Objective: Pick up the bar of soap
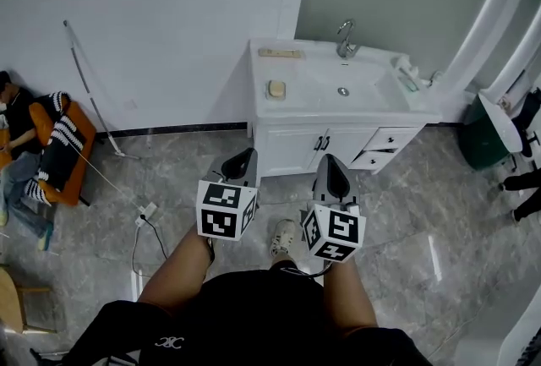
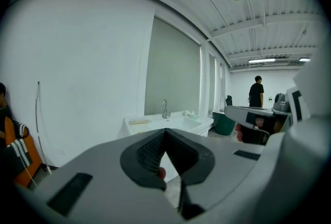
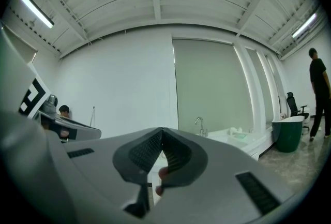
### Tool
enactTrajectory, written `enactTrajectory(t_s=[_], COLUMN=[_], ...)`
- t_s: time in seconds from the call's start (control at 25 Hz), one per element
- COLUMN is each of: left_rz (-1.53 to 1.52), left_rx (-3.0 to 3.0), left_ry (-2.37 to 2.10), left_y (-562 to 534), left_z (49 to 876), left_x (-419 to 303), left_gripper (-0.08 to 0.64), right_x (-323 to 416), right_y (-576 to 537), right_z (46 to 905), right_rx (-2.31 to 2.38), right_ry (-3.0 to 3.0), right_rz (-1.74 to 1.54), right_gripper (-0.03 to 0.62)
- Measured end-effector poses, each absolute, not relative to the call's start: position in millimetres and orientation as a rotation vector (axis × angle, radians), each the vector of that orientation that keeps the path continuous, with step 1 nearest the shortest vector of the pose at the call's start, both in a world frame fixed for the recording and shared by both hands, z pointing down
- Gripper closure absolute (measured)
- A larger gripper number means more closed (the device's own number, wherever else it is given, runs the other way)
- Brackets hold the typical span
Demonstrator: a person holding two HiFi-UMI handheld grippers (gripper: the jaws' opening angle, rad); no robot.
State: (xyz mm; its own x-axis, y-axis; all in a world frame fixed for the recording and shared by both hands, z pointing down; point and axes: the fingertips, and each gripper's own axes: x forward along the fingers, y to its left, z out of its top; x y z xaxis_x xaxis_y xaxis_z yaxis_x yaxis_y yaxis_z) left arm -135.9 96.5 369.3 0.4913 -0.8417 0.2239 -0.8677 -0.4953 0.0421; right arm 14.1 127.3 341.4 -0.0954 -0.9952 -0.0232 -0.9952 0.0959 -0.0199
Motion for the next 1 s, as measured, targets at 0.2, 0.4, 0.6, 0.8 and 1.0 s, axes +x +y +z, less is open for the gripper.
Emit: enactTrajectory(t_s=[0.2, 0.4, 0.6, 0.8, 1.0], left_rz=[0.279, 0.305, 0.335, 0.363, 0.38], left_rx=[2.572, 2.534, 2.555, 2.568, 2.544], left_ry=[-1.496, -1.471, -1.47, -1.459, -1.435], left_y=[58, 30, 16, -4, -28], left_z=[372, 391, 397, 406, 414], left_x=[-124, -116, -109, -102, -95], left_gripper=[0.559, 0.56, 0.56, 0.559, 0.558], right_x=[24, 27, 33, 37, 44], right_y=[82, 54, 38, 20, -5], right_z=[347, 361, 379, 390, 388], right_rx=[-2.066, -2.074, -2.086, -2.099, -2.113], right_ry=[2.321, 2.353, 2.361, 2.369, 2.373], right_rz=[-0.05, -0.056, -0.111, -0.132, -0.137], right_gripper=[0.588, 0.588, 0.588, 0.588, 0.588])
